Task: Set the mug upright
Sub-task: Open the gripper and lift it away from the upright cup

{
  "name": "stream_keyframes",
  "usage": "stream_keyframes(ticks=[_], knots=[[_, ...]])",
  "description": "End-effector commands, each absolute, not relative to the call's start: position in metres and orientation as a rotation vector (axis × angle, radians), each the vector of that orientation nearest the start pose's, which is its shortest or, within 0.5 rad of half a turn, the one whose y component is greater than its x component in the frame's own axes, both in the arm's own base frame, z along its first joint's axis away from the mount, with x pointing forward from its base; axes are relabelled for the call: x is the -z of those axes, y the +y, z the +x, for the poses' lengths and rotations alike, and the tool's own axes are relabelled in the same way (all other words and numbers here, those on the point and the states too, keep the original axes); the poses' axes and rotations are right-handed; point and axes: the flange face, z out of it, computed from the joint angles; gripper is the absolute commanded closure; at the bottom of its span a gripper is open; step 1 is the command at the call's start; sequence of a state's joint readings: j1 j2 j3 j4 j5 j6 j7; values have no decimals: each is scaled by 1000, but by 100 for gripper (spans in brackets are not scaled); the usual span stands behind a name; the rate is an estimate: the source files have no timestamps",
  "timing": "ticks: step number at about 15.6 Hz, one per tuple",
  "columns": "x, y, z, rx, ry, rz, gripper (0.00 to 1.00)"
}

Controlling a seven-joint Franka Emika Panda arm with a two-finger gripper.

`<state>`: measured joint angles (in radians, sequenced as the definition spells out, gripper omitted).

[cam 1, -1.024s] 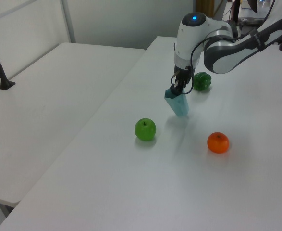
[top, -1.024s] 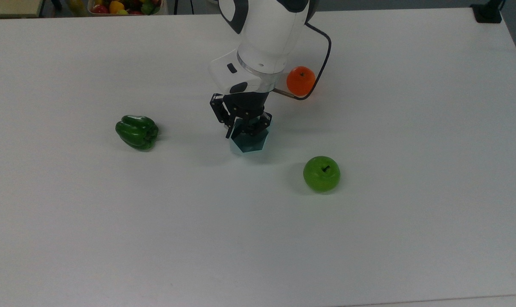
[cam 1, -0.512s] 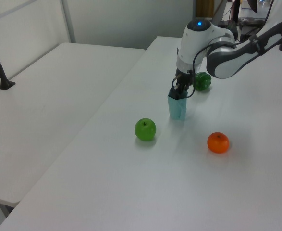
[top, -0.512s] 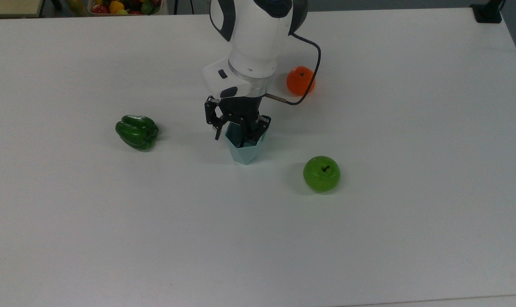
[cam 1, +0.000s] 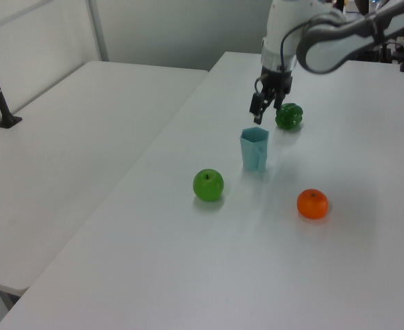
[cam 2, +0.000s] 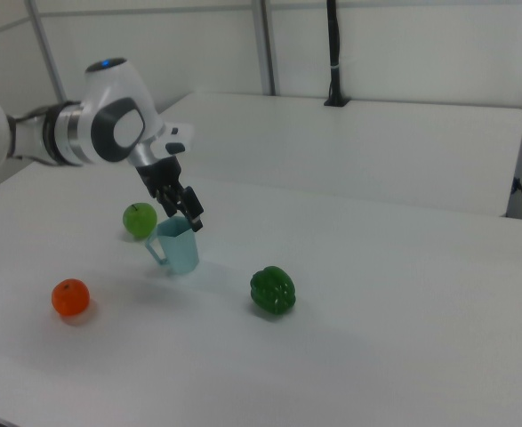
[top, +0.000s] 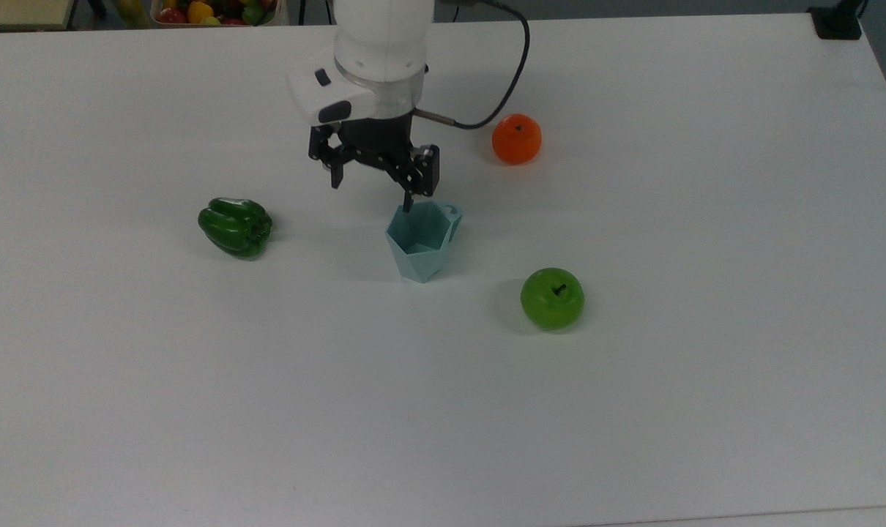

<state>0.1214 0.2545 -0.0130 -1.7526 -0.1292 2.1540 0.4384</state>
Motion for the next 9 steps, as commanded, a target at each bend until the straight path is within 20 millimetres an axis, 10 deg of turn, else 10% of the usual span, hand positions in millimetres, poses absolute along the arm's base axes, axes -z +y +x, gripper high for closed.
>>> stream_keyframes(ticks=[1,9], knots=[[-495,30,620,80,264,-3129,0],[-525,5,602,15,173,-3144,0]])
